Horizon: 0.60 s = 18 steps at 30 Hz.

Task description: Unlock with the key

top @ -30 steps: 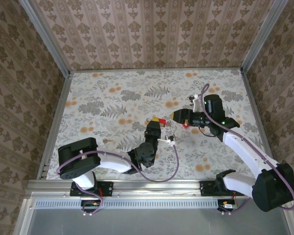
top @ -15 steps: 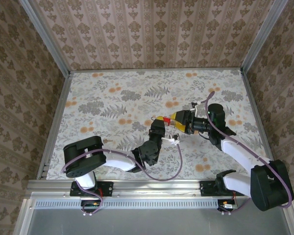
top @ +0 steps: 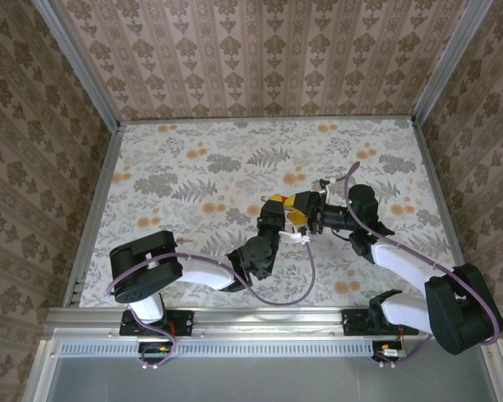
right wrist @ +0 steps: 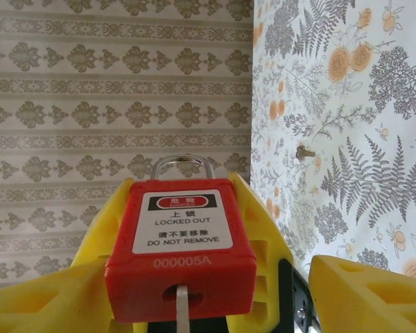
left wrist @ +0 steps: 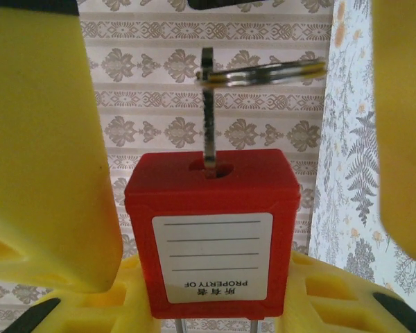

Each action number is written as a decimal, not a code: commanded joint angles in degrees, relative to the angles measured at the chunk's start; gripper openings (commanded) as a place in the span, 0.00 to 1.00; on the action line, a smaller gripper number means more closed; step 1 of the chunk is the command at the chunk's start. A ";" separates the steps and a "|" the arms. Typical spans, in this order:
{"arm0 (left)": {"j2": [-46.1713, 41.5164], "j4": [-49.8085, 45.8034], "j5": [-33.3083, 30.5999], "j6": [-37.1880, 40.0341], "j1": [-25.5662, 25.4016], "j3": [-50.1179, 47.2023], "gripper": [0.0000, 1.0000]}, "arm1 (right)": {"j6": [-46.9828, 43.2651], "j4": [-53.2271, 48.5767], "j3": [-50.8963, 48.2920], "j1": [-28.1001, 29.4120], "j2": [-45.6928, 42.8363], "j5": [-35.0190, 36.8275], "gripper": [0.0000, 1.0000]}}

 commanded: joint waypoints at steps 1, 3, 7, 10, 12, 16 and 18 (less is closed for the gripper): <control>-0.70 3.02 0.39 -0.30 0.23 1.06 0.26 | 1.02 2.76 0.25 0.13 -0.09 0.81 0.68; -1.22 3.00 0.20 -0.30 0.14 0.78 0.26 | 0.73 2.23 0.97 0.14 0.02 0.70 0.64; -2.03 3.00 -0.09 0.01 -0.19 -0.06 0.26 | 0.73 2.14 2.15 -0.12 -0.04 0.69 0.55; -2.39 2.94 -0.31 -0.28 -0.46 -0.28 0.26 | 1.09 2.72 2.39 -0.11 0.24 0.52 0.48; -2.18 2.91 -0.20 -0.26 -0.74 -0.28 0.26 | 1.50 3.22 2.35 -0.13 0.28 0.60 0.44; -1.54 3.07 -0.41 -0.47 -0.91 -0.11 0.29 | 1.65 3.16 2.18 -0.05 -0.33 0.80 0.36; -1.67 3.02 -0.48 -0.63 -1.00 -0.06 0.29 | 1.36 2.69 2.31 -0.11 -0.78 1.04 0.34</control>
